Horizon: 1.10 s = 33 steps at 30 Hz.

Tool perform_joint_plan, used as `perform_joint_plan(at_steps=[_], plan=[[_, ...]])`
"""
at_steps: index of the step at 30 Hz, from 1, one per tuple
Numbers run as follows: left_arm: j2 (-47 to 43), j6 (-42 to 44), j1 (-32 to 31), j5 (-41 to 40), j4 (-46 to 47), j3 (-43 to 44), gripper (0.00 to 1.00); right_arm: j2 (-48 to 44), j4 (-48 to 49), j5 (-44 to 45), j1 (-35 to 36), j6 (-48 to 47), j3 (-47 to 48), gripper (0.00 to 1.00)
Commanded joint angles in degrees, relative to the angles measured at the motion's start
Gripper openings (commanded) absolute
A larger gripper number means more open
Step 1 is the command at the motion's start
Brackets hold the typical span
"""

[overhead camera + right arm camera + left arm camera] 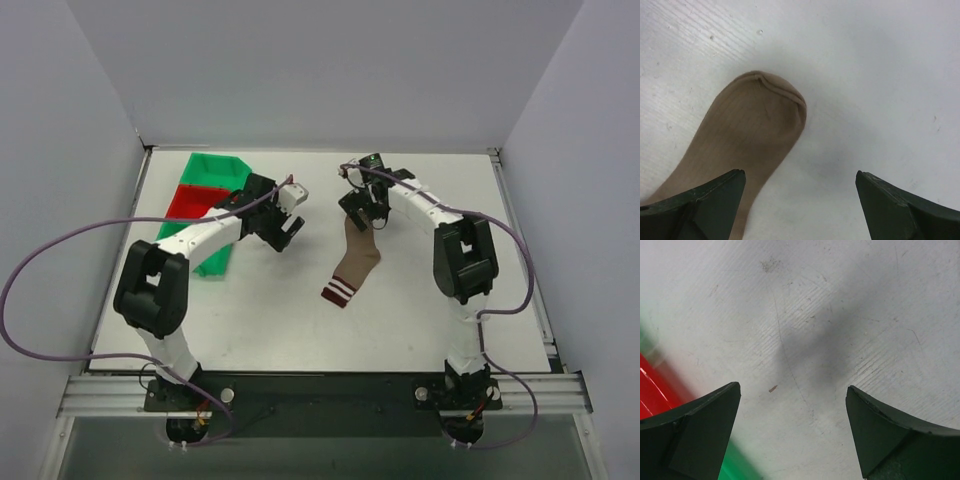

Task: Roll the socks
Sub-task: Adjust the sock at the center of the board.

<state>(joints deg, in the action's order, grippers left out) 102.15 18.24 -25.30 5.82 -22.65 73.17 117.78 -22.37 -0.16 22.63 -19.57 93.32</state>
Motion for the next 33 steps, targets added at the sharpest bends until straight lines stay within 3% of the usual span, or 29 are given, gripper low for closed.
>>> perform_joint_plan(at_steps=[1, 13, 25, 29, 33], plan=[[-5.20, -0.14, 0.69, -1.43, 2.35, -1.88, 0.97, 4.91, -4.61, 12.18, 1.54, 0.06, 4.06, 1.00], [-11.97, 0.92, 0.95, -3.18, 6.57, -8.04, 0.97, 16.07, -6.90, 19.76, 2.94, -4.07, 15.92, 1.00], [-15.49, 2.06, 0.87, -4.33, 10.08, -13.92, 0.97, 30.75, -6.81, 24.42, 5.23, -12.95, 39.20, 1.00], [-15.23, 3.47, 0.60, -2.75, 11.31, -14.63, 0.97, 24.54, -6.72, 20.57, 4.70, -9.44, 38.88, 1.00], [-14.61, 7.33, -1.58, -0.99, 12.89, -15.33, 0.97, 9.52, -7.16, 11.52, 3.91, -8.55, 21.98, 1.00]])
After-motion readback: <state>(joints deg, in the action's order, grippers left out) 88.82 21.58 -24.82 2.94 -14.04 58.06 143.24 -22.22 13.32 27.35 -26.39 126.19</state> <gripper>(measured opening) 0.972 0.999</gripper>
